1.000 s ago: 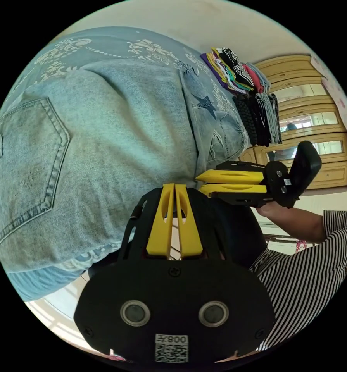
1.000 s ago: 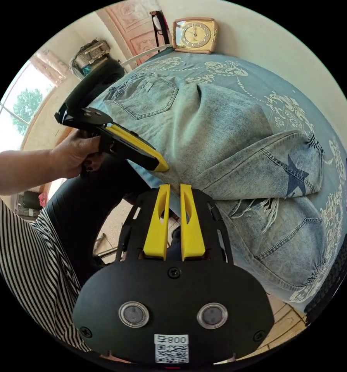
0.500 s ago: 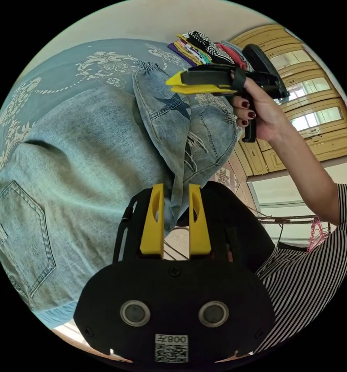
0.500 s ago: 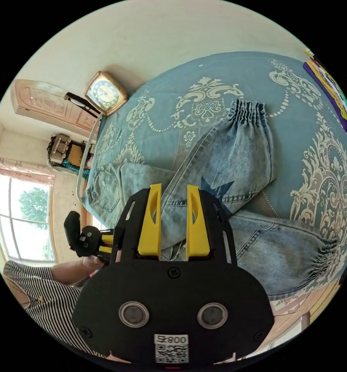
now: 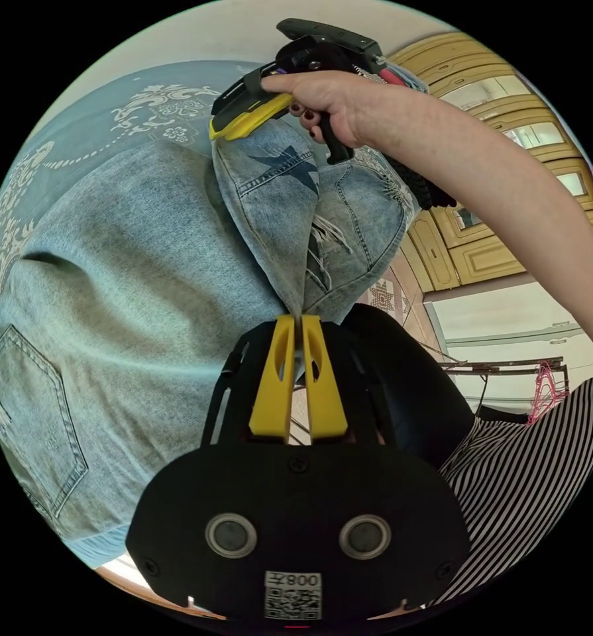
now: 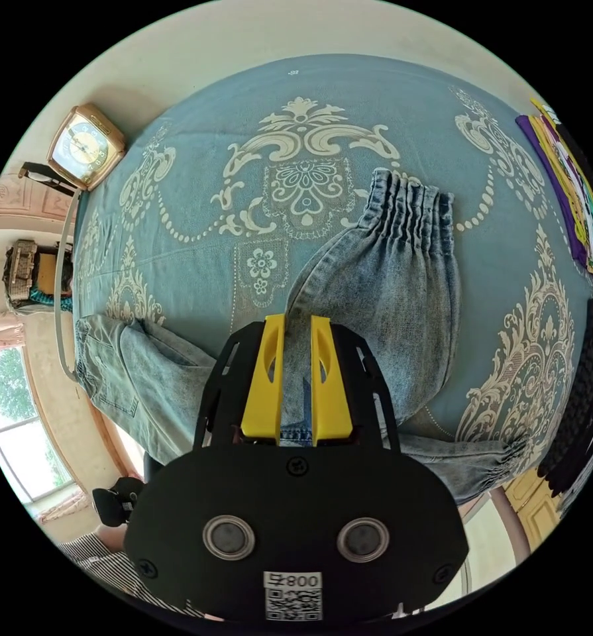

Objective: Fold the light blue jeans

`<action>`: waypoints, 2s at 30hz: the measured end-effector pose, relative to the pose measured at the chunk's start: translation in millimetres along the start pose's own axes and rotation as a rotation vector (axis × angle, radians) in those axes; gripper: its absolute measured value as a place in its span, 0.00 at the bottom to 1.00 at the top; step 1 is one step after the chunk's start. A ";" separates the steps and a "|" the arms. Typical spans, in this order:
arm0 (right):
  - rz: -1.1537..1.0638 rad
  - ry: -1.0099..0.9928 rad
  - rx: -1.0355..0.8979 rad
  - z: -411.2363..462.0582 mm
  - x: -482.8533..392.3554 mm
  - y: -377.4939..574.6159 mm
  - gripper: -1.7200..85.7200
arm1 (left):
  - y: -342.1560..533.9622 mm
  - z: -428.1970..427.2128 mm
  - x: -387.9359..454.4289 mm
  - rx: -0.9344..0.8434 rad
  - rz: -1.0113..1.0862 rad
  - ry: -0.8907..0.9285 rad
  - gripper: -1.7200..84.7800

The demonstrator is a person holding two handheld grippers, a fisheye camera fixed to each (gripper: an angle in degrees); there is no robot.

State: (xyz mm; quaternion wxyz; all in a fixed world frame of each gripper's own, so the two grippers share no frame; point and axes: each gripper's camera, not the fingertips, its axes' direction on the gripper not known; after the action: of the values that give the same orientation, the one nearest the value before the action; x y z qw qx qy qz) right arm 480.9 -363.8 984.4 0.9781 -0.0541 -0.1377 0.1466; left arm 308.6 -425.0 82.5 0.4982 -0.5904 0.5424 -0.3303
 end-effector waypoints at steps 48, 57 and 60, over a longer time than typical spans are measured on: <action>0.461 -0.502 0.381 150.1 317.4 366.0 0.02 | -102.3 261.2 123.9 -0.250 0.275 -0.436 0.03; 0.528 -0.516 0.321 185.2 330.9 367.8 0.02 | -120.2 279.7 127.4 -0.248 0.226 -0.437 0.04; 0.525 -0.544 0.321 192.6 335.6 373.4 0.02 | -119.9 277.0 130.8 -0.215 0.217 -0.422 0.04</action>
State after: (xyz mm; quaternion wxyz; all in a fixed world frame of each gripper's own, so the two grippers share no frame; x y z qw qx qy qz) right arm 632.9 105.2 1199.0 0.8314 0.1066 -0.3480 0.4198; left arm 628.9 -498.3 97.2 0.5673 -0.6342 0.5185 -0.0849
